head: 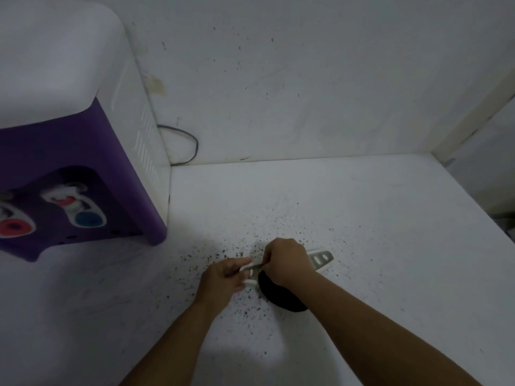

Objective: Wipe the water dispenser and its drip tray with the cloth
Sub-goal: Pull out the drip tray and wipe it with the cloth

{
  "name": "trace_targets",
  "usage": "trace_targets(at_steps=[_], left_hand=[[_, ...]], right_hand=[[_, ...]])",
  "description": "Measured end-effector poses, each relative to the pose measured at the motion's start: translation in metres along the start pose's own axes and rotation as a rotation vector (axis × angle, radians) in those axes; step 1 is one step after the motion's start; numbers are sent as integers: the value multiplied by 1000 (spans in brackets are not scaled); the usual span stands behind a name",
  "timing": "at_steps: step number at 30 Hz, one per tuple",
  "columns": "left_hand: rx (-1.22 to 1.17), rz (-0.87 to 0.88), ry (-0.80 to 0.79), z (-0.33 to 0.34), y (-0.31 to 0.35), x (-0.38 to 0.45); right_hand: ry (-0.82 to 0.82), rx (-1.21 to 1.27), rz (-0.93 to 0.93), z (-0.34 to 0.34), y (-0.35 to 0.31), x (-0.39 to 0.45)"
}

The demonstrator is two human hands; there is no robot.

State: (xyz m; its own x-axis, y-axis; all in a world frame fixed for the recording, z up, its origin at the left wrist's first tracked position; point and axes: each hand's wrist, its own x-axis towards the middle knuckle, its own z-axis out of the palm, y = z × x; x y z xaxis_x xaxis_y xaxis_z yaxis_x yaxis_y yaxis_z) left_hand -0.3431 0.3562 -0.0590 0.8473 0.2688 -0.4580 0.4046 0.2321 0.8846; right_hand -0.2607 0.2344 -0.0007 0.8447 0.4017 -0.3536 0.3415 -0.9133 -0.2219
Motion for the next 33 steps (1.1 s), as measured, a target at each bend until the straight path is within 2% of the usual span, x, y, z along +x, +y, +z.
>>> trace_targets(at_steps=[3,8,11,15,19,25,29,33], left_hand=[[-17,-5,5,1,0,-1],[-11,-7,29,3,-1,-2],[7,-13,29,2,-1,-2],[24,-7,38,2,0,-2],[9,-2,78,5,-2,-2],[22,29,141,10,-8,-3],[6,3,154,11,-6,-2],[-7,-15,134,8,-4,-3]], right_hand=[[94,38,18,3,-4,-4],[211,-136,-194,17,5,-28],[170,-164,-223,25,13,-39],[123,-69,-261,17,17,-32],[121,-122,-289,15,13,-26],[92,85,-192,7,12,-21],[43,258,-62,-9,17,-14],[19,328,-75,-6,13,-16]])
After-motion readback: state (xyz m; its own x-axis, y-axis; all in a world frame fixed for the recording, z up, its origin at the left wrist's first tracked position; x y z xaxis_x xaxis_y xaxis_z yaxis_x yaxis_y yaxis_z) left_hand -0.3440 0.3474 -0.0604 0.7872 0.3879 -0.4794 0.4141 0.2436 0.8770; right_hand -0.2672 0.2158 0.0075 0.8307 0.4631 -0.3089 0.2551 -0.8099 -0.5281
